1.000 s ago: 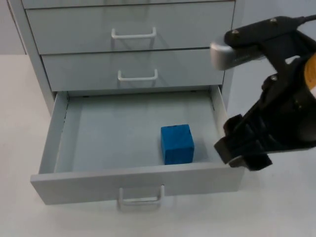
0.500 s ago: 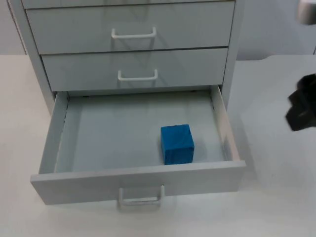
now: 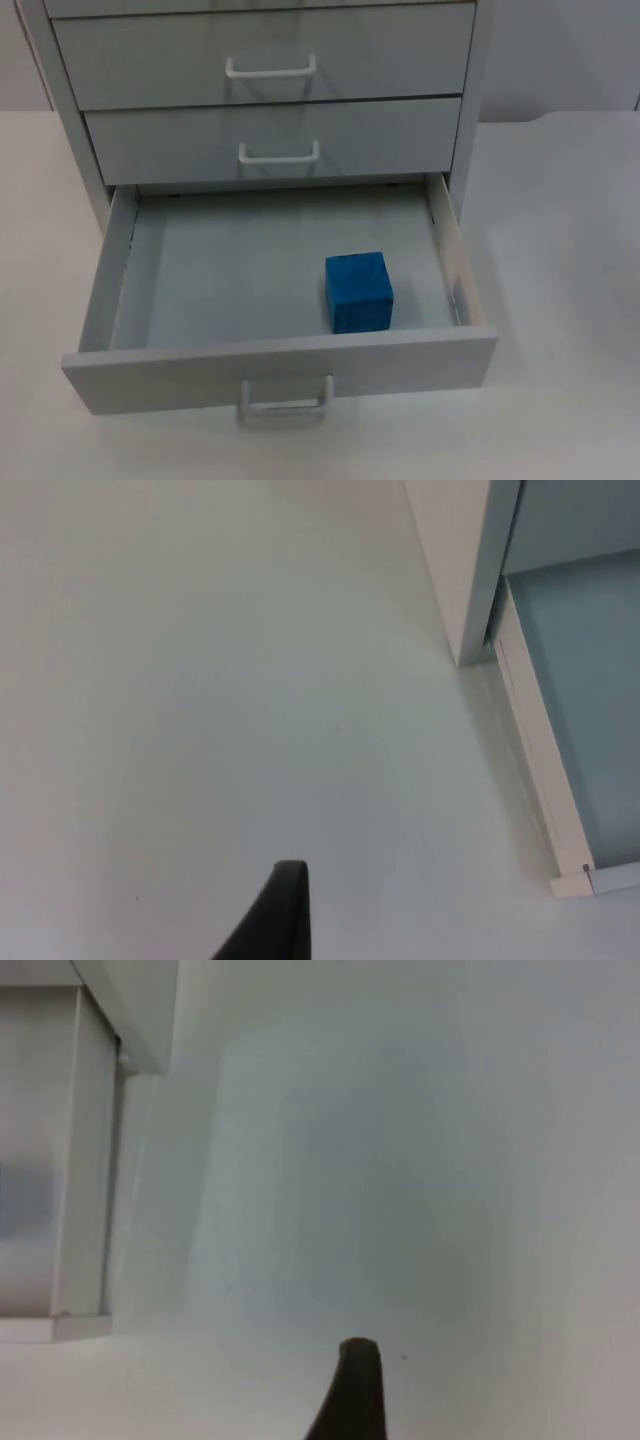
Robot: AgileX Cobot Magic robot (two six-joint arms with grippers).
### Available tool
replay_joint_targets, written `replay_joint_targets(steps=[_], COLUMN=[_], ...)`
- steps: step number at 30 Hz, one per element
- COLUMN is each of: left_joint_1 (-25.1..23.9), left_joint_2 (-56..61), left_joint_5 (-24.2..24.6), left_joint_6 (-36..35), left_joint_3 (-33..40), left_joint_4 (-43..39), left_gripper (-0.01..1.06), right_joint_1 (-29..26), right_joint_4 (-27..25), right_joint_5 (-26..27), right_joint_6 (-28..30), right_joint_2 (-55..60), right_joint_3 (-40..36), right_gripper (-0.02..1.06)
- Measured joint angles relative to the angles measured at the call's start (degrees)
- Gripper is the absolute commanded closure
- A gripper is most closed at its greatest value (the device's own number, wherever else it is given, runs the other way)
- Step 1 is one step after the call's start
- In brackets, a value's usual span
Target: Open the drawer with the left hand, place the block into the drawer with the right hand, then close the drawer with the left hand.
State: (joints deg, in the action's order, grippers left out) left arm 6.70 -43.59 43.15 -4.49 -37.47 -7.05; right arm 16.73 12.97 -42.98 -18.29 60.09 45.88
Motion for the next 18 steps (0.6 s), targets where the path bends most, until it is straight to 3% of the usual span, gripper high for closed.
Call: replay_joint_targets(steps=[7,18], left_joint_1=[0.00,0.00], left_joint_2=[0.00,0.00], left_joint_5=[0.00,0.46], left_joint_6=[0.00,0.00], left_joint_3=[0.00,0.00], left_joint_4=[0.00,0.00], left_gripper=[0.00,0.00], right_joint_1=[-1.90,-2.01], right_joint_4=[-0.14,-1.03], right_joint_5=[-2.21,-0.62], right_joint_6=[1.45,0.50], right_joint_2=[-2.04,-2.04], right_joint_3=[0.00,0.00], right_gripper=[0.36,0.36])
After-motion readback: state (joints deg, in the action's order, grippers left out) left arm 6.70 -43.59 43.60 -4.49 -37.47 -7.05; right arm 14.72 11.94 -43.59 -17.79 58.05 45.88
